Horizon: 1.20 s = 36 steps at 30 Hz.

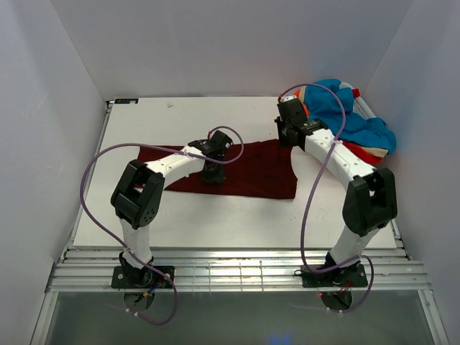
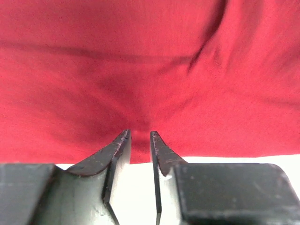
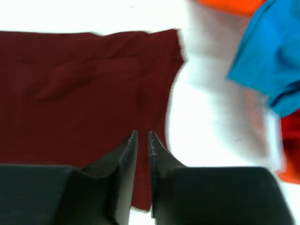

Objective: Fold and stack the t-shirts
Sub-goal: Fold the tshirt

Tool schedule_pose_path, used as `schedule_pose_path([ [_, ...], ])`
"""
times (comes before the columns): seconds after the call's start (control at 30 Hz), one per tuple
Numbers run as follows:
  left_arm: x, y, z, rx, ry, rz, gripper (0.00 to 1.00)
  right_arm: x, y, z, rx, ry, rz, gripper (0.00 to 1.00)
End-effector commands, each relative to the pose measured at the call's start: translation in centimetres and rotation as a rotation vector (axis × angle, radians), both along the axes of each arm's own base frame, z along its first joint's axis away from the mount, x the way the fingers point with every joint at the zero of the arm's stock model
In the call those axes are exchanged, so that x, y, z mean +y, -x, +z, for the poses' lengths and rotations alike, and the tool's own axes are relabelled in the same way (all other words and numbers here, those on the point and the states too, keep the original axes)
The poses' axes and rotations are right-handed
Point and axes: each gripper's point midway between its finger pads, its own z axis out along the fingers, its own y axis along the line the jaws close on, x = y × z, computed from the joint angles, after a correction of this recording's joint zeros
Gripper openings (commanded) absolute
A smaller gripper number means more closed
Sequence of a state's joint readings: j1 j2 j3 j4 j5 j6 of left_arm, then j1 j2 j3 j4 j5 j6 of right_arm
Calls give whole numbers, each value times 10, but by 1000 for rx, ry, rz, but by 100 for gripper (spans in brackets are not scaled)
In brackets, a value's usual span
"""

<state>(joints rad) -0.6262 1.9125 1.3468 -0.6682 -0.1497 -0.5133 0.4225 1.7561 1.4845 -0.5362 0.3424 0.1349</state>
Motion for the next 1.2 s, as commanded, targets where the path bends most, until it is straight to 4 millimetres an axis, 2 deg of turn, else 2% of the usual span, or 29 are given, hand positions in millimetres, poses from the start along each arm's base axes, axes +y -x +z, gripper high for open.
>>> schedule_pose_path([
  [0.0, 8, -40, 81, -252, -12, 89, 35, 25, 41, -25, 91, -91, 44, 17],
  [0.03, 14, -44, 96, -298, -23, 113, 36, 26, 49, -31, 106, -95, 45, 12],
  [0.07, 22, -46, 102, -327, -49, 136, 36, 28, 57, -36, 116, -100, 51, 8],
  [0.1, 38, -50, 106, -368, -117, 178, 36, 26, 70, -54, 163, -94, 53, 8],
  [0.13, 50, -48, 106, -373, -161, 198, 36, 27, 75, -60, 179, -97, 53, 8],
  [0.17, 65, -43, 98, -360, -213, 221, 35, 27, 81, -67, 200, -102, 45, 8],
  [0.23, 91, -33, 82, -318, -311, 264, 28, 30, 91, -79, 234, -102, 52, 8],
  [0.27, 109, -24, 63, -261, -363, 285, 23, 32, 94, -82, 242, -102, 56, 8],
  [0.3, 119, -15, 50, -216, -391, 306, 17, 33, 97, -85, 249, -98, 60, 8],
  [0.4, 145, 8, 13, -81, -462, 335, 10, 35, 101, -95, 273, -85, 62, 8],
  [0.5, 152, 23, -10, -7, -494, 339, 7, 36, 105, -107, 303, -73, 62, 8],
  [0.7, 153, 36, -36, 74, -521, 325, 6, 31, 108, -134, 349, -25, 49, 8],
  [0.83, 156, 52, -53, 142, -532, 314, 5, 28, 105, -154, 389, 19, 38, 8],
  [0.9, 152, 61, -58, 174, -505, 316, 4, 30, 99, -156, 389, 35, 39, 8],
  [0.97, 151, 71, -59, 191, -489, 315, 2, 28, 97, -166, 409, 63, 32, 8],
  [1.0, 149, 75, -59, 200, -475, 317, 1, 29, 88, -163, 392, 77, 27, 8],
  [1.03, 146, 80, -59, 203, -468, 308, 1, 26, 88, -170, 414, 104, 21, 8],
  [1.1, 143, 90, -58, 213, -449, 311, 0, 23, 80, -172, 410, 144, 15, 8],
  [1.17, 135, 104, -57, 236, -407, 304, 0, 24, 64, -171, 396, 183, 11, 8],
])
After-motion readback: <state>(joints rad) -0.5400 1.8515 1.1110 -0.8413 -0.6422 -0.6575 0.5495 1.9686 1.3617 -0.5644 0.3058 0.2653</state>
